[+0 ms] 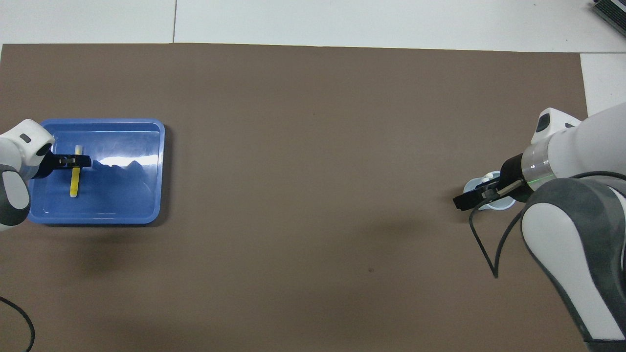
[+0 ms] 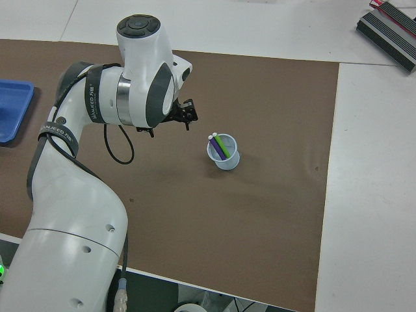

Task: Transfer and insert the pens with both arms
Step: 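Insert the purple pen into the cup and withdraw the right gripper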

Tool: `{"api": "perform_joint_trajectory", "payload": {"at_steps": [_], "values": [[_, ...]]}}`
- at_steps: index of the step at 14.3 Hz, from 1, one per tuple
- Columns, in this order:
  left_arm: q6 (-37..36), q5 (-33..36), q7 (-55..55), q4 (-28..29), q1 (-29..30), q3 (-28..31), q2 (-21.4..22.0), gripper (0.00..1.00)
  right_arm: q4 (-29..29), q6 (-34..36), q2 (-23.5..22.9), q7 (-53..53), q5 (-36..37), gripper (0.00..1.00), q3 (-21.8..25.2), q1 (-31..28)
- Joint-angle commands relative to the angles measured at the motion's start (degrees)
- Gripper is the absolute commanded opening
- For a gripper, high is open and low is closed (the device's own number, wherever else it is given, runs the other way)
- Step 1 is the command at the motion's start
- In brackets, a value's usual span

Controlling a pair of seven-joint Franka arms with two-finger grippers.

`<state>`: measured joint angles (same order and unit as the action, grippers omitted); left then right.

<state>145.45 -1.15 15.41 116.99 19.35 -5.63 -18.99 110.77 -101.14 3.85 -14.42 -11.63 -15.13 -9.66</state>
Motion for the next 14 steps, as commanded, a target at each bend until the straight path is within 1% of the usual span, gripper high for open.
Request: {"api": "perform_joint_trajectory", "payload": {"at_steps": [1, 3, 4, 8, 11, 12, 14], "values": [[0.4, 1.1, 0.2, -0.9, 0.2, 0.0, -1.1, 0.79, -0.3, 0.8, 0.0, 11.3, -4.5, 1.00, -0.3, 1.7], [-0.1, 1.1, 0.3, -0.9, 0.4, 0.0, -1.1, 0.77, -0.3, 0.7, 0.0, 16.2, -6.3, 1.00, -0.3, 2.5], [-0.3, 1.1, 0.3, -0.9, 0.5, 0.0, -1.1, 0.76, -0.3, 0.8, 0.0, 17.0, -6.5, 1.00, -0.3, 3.0], [-1.8, 1.1, 0.4, -1.2, 0.8, 0.1, -1.0, 0.65, -0.3, 0.7, 0.0, 17.1, -6.6, 1.00, -0.3, 3.1], [-2.6, 1.2, 0.4, -1.7, 0.8, 0.1, -1.0, 0.37, -0.3, 0.5, 0.0, 17.6, -6.6, 1.00, -0.3, 3.2], [-2.7, 1.2, 0.4, -1.7, 0.9, 0.2, -1.0, 0.29, -0.3, 0.2, 0.0, 18.1, -6.6, 1.00, -0.3, 3.8], [-2.7, 1.5, 0.4, -1.7, 0.9, 0.2, -1.0, 0.05, -0.3, 0.1, 0.0, 19.8, -6.6, 1.00, -0.3, 4.4]]}}
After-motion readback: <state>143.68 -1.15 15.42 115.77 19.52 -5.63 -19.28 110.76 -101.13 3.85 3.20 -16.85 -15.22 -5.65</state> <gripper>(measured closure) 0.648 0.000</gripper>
